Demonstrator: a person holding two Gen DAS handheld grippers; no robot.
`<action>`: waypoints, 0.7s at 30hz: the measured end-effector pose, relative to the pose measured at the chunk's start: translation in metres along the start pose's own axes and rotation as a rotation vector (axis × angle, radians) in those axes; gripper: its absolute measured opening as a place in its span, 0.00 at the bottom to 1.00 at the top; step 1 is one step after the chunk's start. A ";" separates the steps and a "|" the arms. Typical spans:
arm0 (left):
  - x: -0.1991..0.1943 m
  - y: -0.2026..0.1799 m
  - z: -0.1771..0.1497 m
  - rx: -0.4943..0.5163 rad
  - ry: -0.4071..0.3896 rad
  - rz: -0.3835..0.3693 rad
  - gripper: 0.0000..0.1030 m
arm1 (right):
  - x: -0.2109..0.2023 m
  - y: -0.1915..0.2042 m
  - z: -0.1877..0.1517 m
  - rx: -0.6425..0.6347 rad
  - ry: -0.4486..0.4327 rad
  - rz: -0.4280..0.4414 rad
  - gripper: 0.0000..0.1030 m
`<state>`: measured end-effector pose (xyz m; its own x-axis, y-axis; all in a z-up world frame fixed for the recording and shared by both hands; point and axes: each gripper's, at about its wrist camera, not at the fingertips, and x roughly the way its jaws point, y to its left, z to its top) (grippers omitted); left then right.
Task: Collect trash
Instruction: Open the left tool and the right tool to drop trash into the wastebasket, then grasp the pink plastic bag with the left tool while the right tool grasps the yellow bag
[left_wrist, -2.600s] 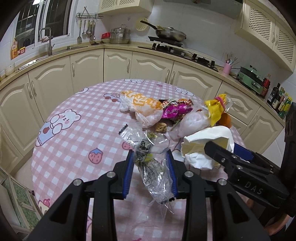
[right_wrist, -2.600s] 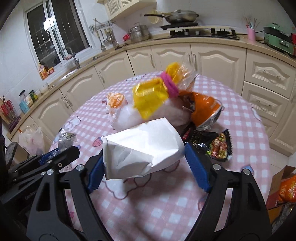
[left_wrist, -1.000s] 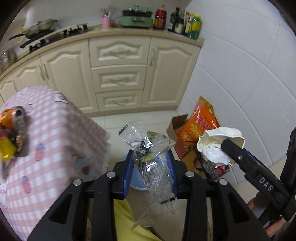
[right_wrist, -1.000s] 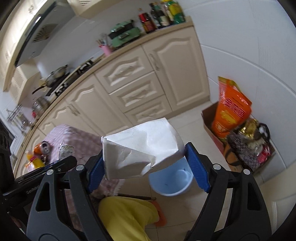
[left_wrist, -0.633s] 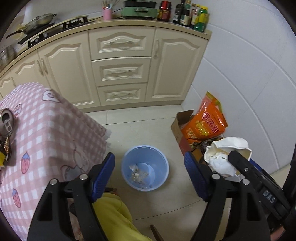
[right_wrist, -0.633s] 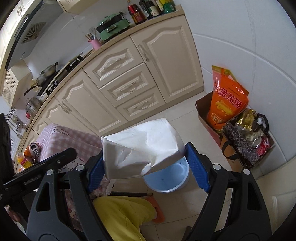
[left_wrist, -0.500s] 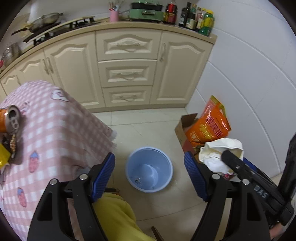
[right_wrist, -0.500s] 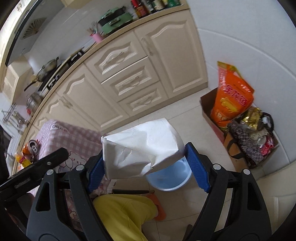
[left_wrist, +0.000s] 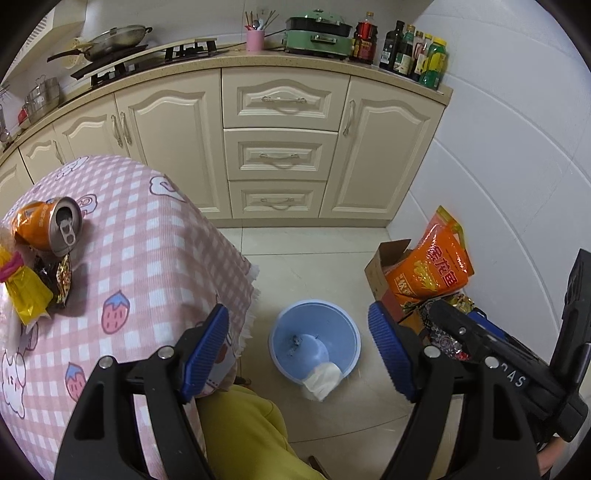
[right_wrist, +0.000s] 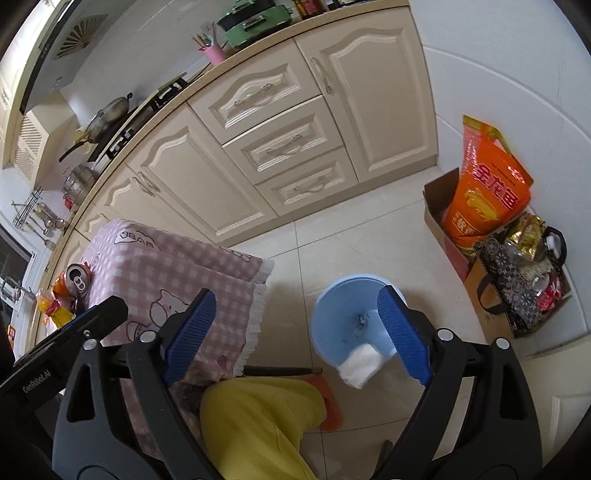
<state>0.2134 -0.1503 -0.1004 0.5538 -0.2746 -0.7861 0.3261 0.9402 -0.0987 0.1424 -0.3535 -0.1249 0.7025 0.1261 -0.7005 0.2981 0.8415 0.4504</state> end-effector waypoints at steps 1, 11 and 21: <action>-0.001 0.000 -0.001 0.000 -0.001 0.000 0.74 | -0.003 -0.001 -0.001 0.007 -0.003 -0.001 0.85; -0.023 0.004 -0.013 0.004 -0.026 -0.003 0.74 | -0.032 0.011 -0.010 -0.019 -0.038 -0.005 0.85; -0.063 0.012 -0.026 -0.013 -0.088 0.014 0.74 | -0.066 0.046 -0.019 -0.103 -0.092 0.026 0.85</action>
<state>0.1631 -0.1162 -0.0681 0.6235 -0.2773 -0.7310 0.3084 0.9464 -0.0960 0.0972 -0.3131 -0.0686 0.7670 0.1032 -0.6334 0.2148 0.8888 0.4049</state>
